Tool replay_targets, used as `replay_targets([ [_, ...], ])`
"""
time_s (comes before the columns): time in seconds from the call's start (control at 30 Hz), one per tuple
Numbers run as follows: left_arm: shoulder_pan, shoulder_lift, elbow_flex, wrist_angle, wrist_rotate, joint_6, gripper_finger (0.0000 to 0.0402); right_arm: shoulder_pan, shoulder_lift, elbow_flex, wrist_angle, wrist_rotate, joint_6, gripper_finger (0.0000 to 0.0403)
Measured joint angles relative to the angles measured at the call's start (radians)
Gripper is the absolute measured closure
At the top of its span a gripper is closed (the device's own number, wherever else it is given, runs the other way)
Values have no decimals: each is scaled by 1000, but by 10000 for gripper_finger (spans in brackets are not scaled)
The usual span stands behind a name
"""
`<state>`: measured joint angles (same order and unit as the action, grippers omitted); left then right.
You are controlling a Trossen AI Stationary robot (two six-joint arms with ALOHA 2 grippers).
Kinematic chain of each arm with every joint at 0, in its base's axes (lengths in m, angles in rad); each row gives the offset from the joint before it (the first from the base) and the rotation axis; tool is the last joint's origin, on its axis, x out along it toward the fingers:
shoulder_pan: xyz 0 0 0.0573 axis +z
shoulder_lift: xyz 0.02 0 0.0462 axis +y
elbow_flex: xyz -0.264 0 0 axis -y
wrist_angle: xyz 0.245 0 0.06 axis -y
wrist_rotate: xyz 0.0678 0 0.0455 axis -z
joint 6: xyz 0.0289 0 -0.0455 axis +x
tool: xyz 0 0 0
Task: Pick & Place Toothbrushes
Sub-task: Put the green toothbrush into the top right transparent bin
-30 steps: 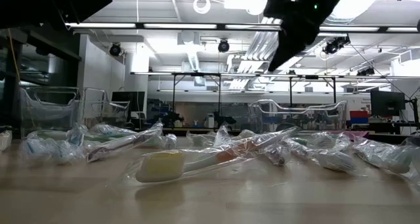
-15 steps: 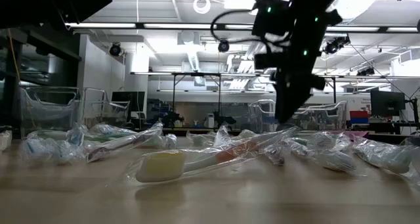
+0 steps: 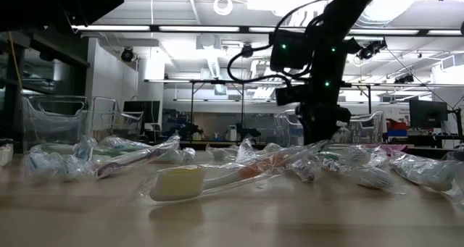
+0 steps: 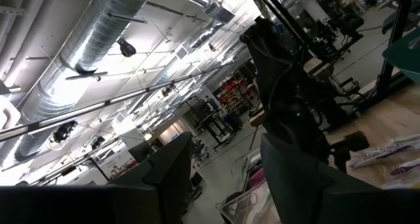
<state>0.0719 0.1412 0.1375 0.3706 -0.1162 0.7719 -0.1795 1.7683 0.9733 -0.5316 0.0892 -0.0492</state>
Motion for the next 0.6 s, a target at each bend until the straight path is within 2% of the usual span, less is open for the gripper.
replay_targets([
  [0.17, 0, 0, 0, 0, 0, 0, 224, -13, 1, 0, -1, -63, 0, 304],
  [0.33, 0, 0, 0, 0, 0, 0, 224, -13, 1, 0, -2, -69, -1, 384],
  [0.5, 0, 0, 0, 0, 0, 0, 224, 1, -20, -3, -9, -60, 3, 382],
  [0.6, 0, 0, 0, 0, 0, 0, 224, 20, -63, -4, -15, -13, 19, 386],
])
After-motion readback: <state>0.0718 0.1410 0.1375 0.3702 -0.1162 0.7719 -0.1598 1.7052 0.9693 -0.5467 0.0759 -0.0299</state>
